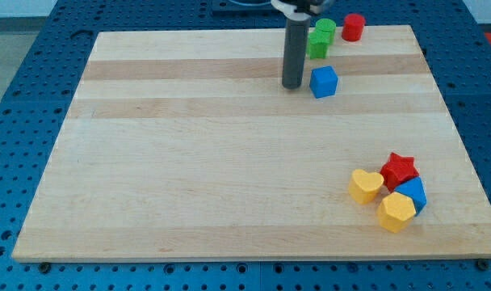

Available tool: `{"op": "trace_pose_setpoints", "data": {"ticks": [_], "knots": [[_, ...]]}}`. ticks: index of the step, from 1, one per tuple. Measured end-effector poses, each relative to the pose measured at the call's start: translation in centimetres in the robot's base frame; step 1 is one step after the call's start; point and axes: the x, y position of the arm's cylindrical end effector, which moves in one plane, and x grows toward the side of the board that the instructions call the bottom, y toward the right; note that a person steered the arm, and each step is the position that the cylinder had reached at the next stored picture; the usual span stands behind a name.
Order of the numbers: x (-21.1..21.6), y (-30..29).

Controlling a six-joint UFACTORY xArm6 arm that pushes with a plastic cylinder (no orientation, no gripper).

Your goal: Push blue cube to the left of yellow hexagon

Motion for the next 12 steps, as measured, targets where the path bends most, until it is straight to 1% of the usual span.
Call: {"op": "trace_pose_setpoints", "data": {"ticks": [1,2,3,4,5,6,7,8,9,11,12], "knots": [[-1.7,1.7],[-0.8,5.8],[2.6,8.2],[8.2,8.2],[10.7,8.2],[11.2,8.2],[14.0,7.7],[15.7,6.8],[16.5,6.3],[12.1,5.0],[12.7,3.4]]}}
